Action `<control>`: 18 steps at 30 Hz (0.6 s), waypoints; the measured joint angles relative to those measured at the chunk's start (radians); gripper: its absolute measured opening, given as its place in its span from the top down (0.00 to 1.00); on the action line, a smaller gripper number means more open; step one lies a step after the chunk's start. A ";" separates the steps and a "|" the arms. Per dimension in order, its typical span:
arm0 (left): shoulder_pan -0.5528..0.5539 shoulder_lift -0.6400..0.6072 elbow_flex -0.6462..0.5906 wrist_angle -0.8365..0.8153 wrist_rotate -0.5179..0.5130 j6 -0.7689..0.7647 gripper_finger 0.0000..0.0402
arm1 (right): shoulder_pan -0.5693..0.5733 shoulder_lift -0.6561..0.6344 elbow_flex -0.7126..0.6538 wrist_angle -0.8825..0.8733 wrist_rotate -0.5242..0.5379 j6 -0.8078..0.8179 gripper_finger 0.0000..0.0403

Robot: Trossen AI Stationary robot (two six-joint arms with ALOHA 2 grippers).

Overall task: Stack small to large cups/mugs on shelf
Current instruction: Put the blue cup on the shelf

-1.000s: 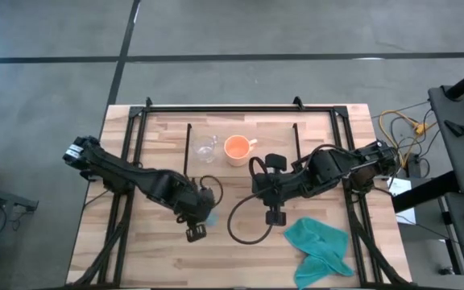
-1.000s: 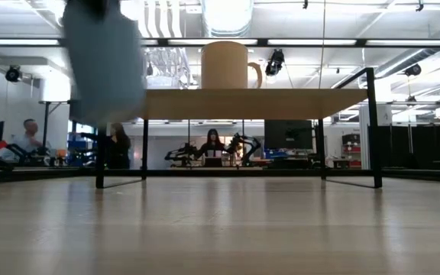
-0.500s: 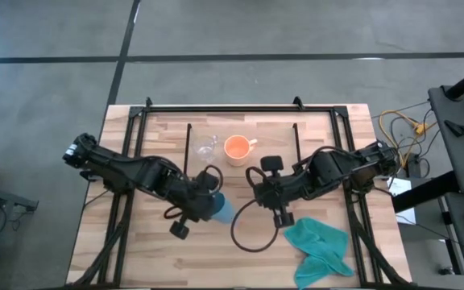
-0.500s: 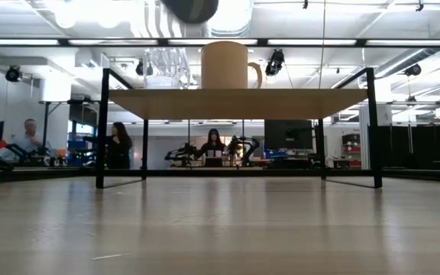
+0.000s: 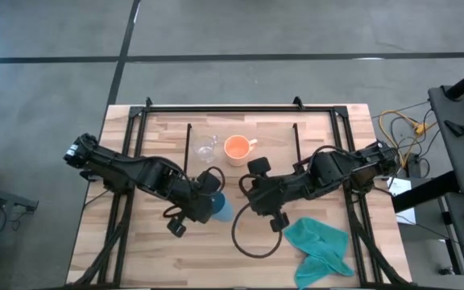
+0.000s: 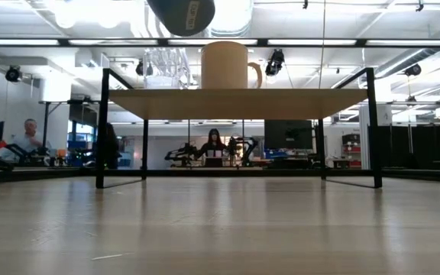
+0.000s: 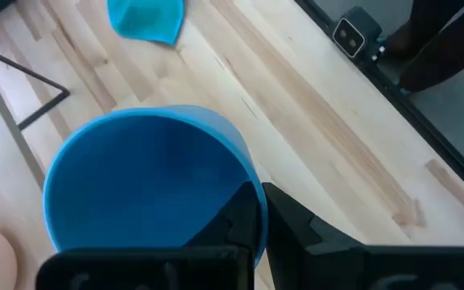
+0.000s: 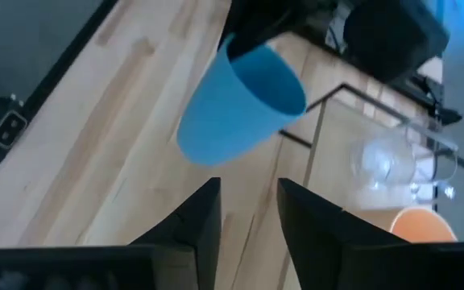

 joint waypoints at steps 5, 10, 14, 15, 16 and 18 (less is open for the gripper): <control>0.004 0.000 0.006 -0.001 0.000 0.007 1.00 | 0.000 0.012 0.001 0.041 -0.002 -0.001 0.64; 0.004 0.000 0.030 0.007 0.000 0.056 1.00 | 0.000 0.041 0.001 0.051 -0.003 -0.036 0.58; 0.004 -0.001 0.036 0.055 0.009 0.097 1.00 | 0.000 0.057 0.001 0.062 -0.003 -0.099 0.56; 0.004 -0.001 0.036 0.059 0.021 0.108 1.00 | 0.000 0.057 0.001 0.073 -0.003 -0.113 0.56; 0.004 -0.001 0.034 0.061 0.029 0.117 1.00 | 0.000 0.058 0.001 0.090 -0.003 -0.123 0.56; 0.004 -0.001 0.027 0.051 0.041 0.135 1.00 | 0.000 0.057 0.001 0.135 -0.003 -0.144 0.56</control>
